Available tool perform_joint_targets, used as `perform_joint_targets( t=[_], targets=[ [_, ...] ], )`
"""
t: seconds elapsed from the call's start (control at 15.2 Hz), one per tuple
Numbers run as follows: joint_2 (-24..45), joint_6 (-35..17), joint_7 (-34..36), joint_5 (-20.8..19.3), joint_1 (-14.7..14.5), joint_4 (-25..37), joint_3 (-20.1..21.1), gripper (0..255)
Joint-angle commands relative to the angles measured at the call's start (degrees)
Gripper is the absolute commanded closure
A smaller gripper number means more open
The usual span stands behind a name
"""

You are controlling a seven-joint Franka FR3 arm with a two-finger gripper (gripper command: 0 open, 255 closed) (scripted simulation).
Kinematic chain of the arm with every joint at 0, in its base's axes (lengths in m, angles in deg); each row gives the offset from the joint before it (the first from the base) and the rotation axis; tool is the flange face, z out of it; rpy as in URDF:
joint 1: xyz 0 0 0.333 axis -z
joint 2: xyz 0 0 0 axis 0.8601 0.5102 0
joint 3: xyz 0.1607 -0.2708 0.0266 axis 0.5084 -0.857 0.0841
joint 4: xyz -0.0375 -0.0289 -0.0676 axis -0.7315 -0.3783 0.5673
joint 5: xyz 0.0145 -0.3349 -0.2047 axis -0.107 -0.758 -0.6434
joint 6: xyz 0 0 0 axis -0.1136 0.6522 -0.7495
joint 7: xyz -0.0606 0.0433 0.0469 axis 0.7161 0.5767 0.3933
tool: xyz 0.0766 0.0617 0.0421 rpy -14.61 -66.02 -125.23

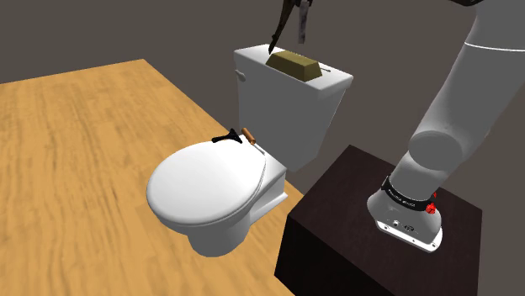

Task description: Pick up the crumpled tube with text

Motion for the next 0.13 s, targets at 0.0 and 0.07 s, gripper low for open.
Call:
perform_joint_targets(
  t=[0.0, 0.07],
  targets=[
    [0.4, 1.1, 0.0, 0.1, 0.0, 1.5, 0.0, 255],
    [0.4, 1.1, 0.0, 0.1, 0.0, 1.5, 0.0, 255]
  ],
)
